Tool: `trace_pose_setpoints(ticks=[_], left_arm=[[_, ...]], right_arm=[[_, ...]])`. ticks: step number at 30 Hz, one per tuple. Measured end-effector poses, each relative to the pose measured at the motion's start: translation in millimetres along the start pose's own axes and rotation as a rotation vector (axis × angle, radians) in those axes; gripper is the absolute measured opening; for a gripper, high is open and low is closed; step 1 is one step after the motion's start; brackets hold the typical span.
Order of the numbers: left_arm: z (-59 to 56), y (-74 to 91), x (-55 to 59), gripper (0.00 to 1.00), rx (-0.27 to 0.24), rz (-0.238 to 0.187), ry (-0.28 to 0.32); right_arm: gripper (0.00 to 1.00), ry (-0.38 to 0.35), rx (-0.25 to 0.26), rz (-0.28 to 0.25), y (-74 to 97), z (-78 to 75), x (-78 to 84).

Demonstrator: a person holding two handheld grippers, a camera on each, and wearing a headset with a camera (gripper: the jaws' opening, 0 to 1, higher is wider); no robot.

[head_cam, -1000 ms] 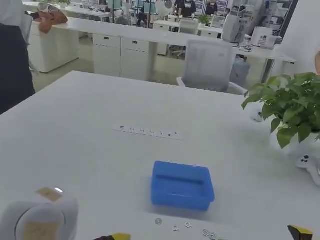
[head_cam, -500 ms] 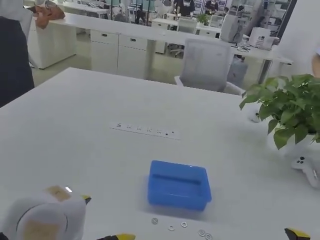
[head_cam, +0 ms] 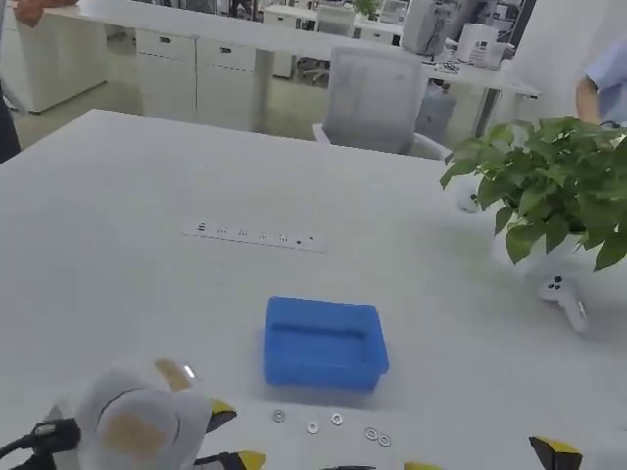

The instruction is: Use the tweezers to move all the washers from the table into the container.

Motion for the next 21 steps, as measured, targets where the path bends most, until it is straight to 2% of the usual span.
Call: trace_pose_setpoints(ticks=[2,5,10,12,18,19,21], left_arm=[[0.9,-9.2,2.9,0.25,0.055,0.018,0.001],[3.3,-18.5,5.4,0.27,0.077,0.052,-0.008],[8.3,-30.4,6.7,0.18,0.112,0.08,-0.019],[10.8,-36.7,8.9,0.15,0.124,0.106,-0.022],[11.1,-49.9,21.0,0.1,0.175,0.205,-0.08],[10.7,-52.6,23.4,0.09,0.188,0.233,-0.093],[10.9,-58.0,24.5,0.09,0.188,0.235,-0.11]], right_arm=[[0.86,0.009,0.0,0.009,0.0,1.2,1.6],[0.86,0.027,0.004,0.016,0.0,1.2,2.4],[0.85,0.03,0.012,0.021,0.5,-2.3,3.1],[0.85,0.022,0.009,0.03,0.2,-2.9,4.6],[0.86,0.031,-0.002,0.036,0.1,0.6,4.9],[0.86,0.04,-0.003,0.038,0.1,1.6,5.3],[0.86,0.049,-0.004,0.039,0.2,2.9,5.7]])
Point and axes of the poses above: the centre of the closed fingertips' face, and the gripper's own axes: y roughly backward along the fingers, z roughly to its left, x roughly out of its underside, the point moved 10 cm from there along y, roughly backward along the fingers, and after that the axes turned 15 degrees about x, right-handed, at the moved point
